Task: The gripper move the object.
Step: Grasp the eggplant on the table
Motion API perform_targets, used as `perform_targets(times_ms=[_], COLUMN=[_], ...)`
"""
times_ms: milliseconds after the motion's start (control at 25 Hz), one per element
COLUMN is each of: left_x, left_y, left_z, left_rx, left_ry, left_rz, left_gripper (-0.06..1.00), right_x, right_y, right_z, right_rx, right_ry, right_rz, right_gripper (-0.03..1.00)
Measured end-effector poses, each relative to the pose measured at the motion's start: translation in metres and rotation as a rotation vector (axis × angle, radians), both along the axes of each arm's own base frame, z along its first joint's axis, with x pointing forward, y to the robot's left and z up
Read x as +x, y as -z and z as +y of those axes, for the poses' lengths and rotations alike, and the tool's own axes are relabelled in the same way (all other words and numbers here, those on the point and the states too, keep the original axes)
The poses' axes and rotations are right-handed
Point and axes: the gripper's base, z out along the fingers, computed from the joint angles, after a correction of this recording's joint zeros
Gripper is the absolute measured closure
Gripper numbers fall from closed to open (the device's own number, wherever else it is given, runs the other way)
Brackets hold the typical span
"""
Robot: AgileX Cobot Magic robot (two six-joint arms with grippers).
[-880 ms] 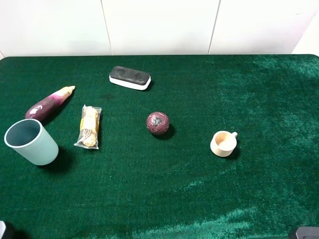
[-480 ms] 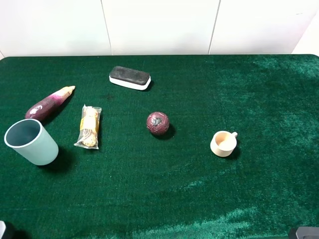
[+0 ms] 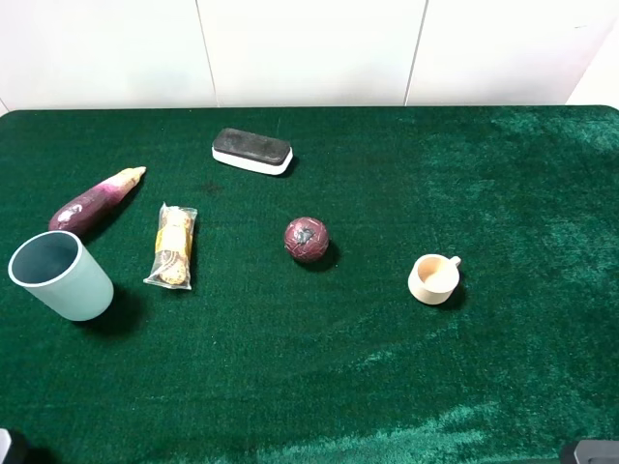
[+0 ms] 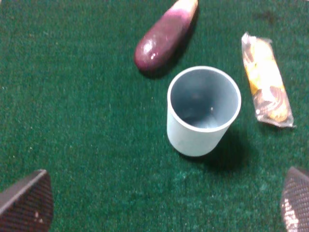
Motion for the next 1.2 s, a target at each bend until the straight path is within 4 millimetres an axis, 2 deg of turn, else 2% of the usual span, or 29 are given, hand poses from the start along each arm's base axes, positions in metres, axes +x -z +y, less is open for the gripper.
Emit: perform_targets(times_ms=[320, 480, 880, 1200], left_x=[0.041, 0.061, 0.117, 0.163], left_y=[-0.037, -0.049, -0.044, -0.027], left_z=[0.004, 0.006, 0.012, 0.016], left_rx=[-0.018, -0.029, -0.049, -0.041], left_ry=[-0.004, -0.011, -0.011, 0.024], left_rz=[0.141, 0.189, 0.394, 0.538], left_gripper=[-0.01, -0.01, -0.01, -0.01], right_x=[0.0, 0.0, 0.0, 0.0], right_y=[0.0, 0.0, 0.0, 0.0], right_z=[0.0, 0.0, 0.0, 0.0], right_rx=[0.0, 0.0, 0.0, 0.0], right_ry=[0.0, 0.0, 0.0, 0.0], right_rz=[-0.001, -0.001, 0.0, 0.0], right_gripper=[0.32, 0.32, 0.32, 0.32])
